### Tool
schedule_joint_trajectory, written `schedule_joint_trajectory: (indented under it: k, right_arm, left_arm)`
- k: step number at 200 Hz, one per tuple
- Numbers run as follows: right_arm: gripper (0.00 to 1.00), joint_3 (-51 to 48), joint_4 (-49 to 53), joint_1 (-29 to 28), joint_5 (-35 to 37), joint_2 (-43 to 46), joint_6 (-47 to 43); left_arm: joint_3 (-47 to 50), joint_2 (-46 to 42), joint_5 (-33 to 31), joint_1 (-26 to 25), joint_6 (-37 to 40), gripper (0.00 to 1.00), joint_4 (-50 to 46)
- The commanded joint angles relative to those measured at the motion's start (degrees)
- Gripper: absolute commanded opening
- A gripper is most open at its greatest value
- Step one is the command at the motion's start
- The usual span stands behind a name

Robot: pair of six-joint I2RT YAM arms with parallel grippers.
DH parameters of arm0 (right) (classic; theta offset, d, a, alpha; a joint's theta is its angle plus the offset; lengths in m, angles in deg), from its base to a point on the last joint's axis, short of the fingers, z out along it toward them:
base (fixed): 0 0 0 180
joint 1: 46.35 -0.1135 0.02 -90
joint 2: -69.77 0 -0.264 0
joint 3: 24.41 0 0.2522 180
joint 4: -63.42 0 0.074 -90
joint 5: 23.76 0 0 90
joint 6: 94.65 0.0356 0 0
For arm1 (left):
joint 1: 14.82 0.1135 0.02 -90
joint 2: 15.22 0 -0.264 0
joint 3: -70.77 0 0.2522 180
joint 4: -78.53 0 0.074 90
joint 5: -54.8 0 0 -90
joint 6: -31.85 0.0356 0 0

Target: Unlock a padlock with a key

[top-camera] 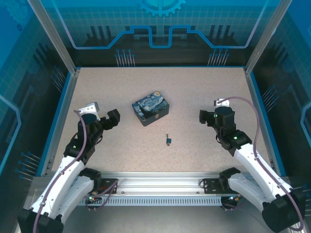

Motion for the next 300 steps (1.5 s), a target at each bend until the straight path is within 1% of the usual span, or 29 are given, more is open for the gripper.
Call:
schedule_joint_trajectory:
  k: [1, 21, 34, 44, 55, 66, 79, 92, 113, 129, 141, 156, 166, 176, 193, 222, 233, 244, 254, 264, 272, 277, 283, 292, 296, 300]
  right_arm:
    - [1.0, -5.18, -12.99, 2.6, 5.17, -5.07, -12.2]
    - [1.0, -6.45, -18.62, 5.33, 1.66, -11.35, -13.65]
    - [1.0, -8.41, -25.78, 6.67, -1.94, -14.66, -14.36]
    - [1.0, -10.31, -31.93, 8.08, -4.55, -16.36, -12.71]
    - [1.0, -12.6, -38.23, 10.31, -9.09, -17.79, -10.06]
    - [1.0, -14.34, -43.91, 12.29, -11.68, -19.5, -7.7]
    - [1.0, -14.91, -47.37, 13.67, -13.65, -20.77, -6.86]
    - [1.0, -14.9, -49.51, 14.46, -16.15, -21.96, -8.93]
    - [1.0, -16.19, -55.8, 15.26, -19.78, -24.16, -11.85]
    - [1.0, -17.42, -61.92, 16.14, -21.18, -28.03, -11.62]
    - [1.0, -17.48, -64.37, 16.45, -21.78, -31.12, -11.31]
    - [1.0, -16.1, -65.36, 16.44, -22.65, -34.64, -12.03]
    - [1.0, -13.35, -59.22, 16.45, -22.67, -34.41, -11.81]
    - [1.0, -11.5, -56.79, 16.07, -22.03, -35.07, -12.02]
    - [1.0, -11.45, -56.85, 15.83, -21.7, -35.11, -12.26]
    - [1.0, -11.51, -57.05, 15.74, -21.49, -35.15, -12.31]
    - [1.0, -11.42, -57.04, 15.63, -21.38, -35.15, -12.48]
    - [1.0, -11.45, -56.97, 15.48, -21.26, -35.15, -12.45]
    - [1.0, -11.4, -56.97, 15.51, -21.16, -35.15, -12.52]
    - [1.0, -11.45, -56.92, 15.5, -21.15, -35.15, -12.53]
    - [1.0, -11.45, -56.97, 15.52, -21.09, -35.15, -12.58]
    - [1.0, -11.45, -56.97, 15.5, -21.06, -35.16, -12.61]
    - [1.0, -11.45, -56.97, 15.47, -21.09, -35.15, -12.61]
    - [1.0, -11.45, -56.97, 15.53, -21.04, -35.15, -12.61]
    - [1.0, -11.45, -56.92, 15.48, -21.09, -35.15, -12.62]
    - [1.0, -11.45, -56.96, 15.5, -21.06, -35.15, -12.57]
  left_arm:
    - [-0.76, 1.45, -8.29, 0.75, 5.85, 0.99, 0.79]
    - [0.85, 2.74, -10.24, 1.35, 11.2, 0.99, 5.95]
    - [1.07, 4.06, -11.67, 1.98, 13.02, 0.99, 7.86]
    - [1.51, 5.02, -12.04, 2.32, 14.22, 0.99, 9.95]
    - [2.52, 5.92, -11.7, 2.6, 15.22, 0.99, 12.75]
    - [3.4, 7.0, -9.87, 2.95, 15.84, 0.99, 15.0]
    - [3.64, 8.31, -8.03, 3.14, 15.95, 0.99, 15.74]
    - [4.02, 9.61, -6.78, 3.22, 16.05, 0.99, 16.25]
    - [5.29, 11.54, -6.8, 3.24, 16.48, 0.99, 18.82]
    - [5.96, 12.95, -7.02, 3.31, 17.31, 0.99, 20.36]
    - [6.24, 14.08, -7.09, 3.4, 17.79, 0.99, 21.07]
    - [6.55, 15.85, -7.07, 3.59, 18.34, 0.99, 22.13]
    - [6.9, 17.44, -6.95, 3.83, 18.83, 0.99, 23.31]
    - [7.41, 19.22, -7.06, 3.99, 19.32, 0.99, 24.61]
    - [8.57, 23.14, -6.51, 4.36, 20.77, 0.99, 29.3]
    - [9.59, 32.39, -1.34, 5.15, 24.46, 0.99, 40.74]
    - [8.19, 34.65, 1.15, 5.36, 25.38, 0.99, 41.41]
    - [8.2, 36.98, 3.11, 5.33, 26.42, 0.99, 46.21]
    - [8.86, 39.26, 5.04, 5.71, 27.75, 0.99, 52.48]
    - [8.28, 40.87, 5.83, 5.73, 29.66, 0.99, 53.69]
    - [9.11, 43.22, 6.14, 6.14, 30.16, 0.99, 57.93]
    - [9.8, 44.91, 5.64, 6.62, 29.86, 0.99, 61.77]
    - [10.29, 45.24, 4.5, 7.49, 27.63, 0.99, 62.0]
    - [12.26, 46.85, 8.76, 10.31, 25.24, 0.99, 66.39]
    - [13.16, 48.74, 10.35, 11.29, 24.94, 0.99, 70.03]
    - [13.99, 50.59, 10.56, 11.86, 24.79, 0.99, 75.03]
